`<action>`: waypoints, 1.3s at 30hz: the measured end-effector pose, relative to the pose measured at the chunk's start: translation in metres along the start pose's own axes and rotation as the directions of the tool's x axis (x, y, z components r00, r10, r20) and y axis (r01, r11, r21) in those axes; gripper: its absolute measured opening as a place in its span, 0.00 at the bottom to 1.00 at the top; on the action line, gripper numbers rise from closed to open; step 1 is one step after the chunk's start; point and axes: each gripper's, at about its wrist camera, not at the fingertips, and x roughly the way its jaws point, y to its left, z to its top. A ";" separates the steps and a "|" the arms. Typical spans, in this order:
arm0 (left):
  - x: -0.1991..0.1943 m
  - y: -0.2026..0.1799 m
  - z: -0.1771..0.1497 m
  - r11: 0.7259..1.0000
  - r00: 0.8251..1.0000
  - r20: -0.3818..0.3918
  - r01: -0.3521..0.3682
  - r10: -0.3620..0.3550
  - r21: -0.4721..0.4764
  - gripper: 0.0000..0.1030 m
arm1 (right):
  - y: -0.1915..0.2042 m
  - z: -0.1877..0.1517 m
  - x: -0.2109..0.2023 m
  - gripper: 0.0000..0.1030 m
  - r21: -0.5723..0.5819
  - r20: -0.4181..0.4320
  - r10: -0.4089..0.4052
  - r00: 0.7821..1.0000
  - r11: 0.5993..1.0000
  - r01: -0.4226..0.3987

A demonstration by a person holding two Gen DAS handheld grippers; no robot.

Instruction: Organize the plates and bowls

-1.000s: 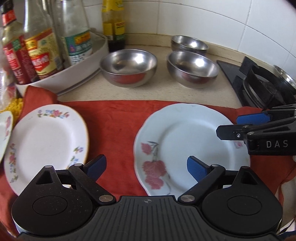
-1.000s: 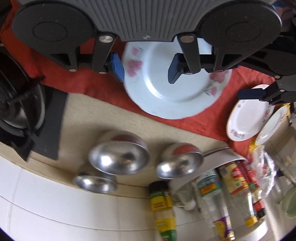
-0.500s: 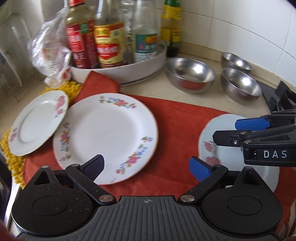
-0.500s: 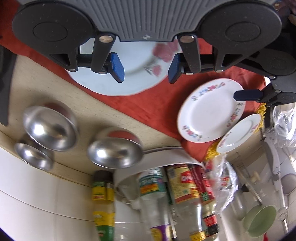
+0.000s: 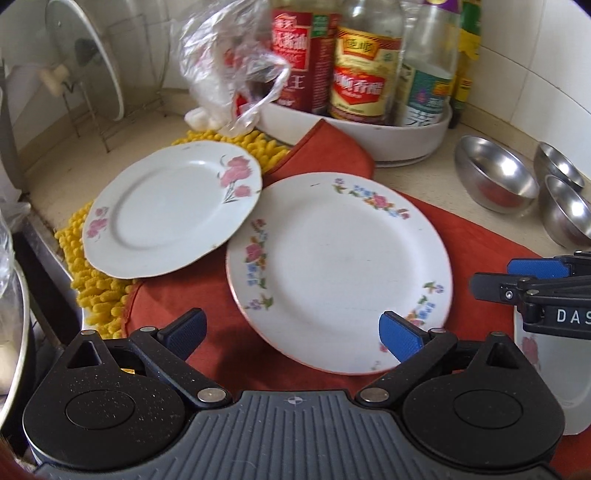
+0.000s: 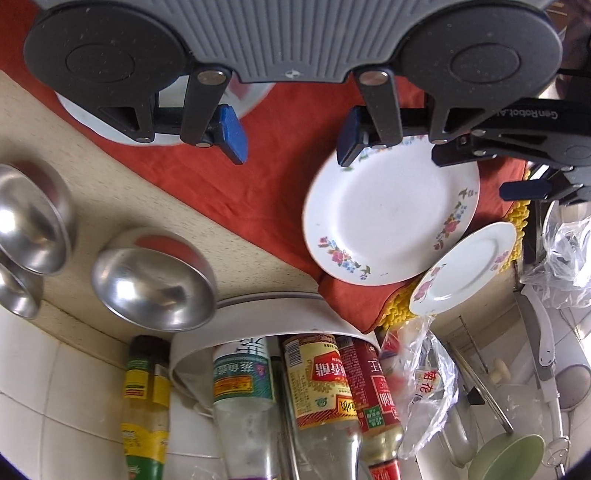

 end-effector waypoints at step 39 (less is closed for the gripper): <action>0.029 -0.015 0.020 0.988 0.994 -0.050 0.102 -0.097 0.114 0.96 | 0.001 0.006 0.029 0.34 0.062 -0.076 0.081 0.994 0.995 -0.076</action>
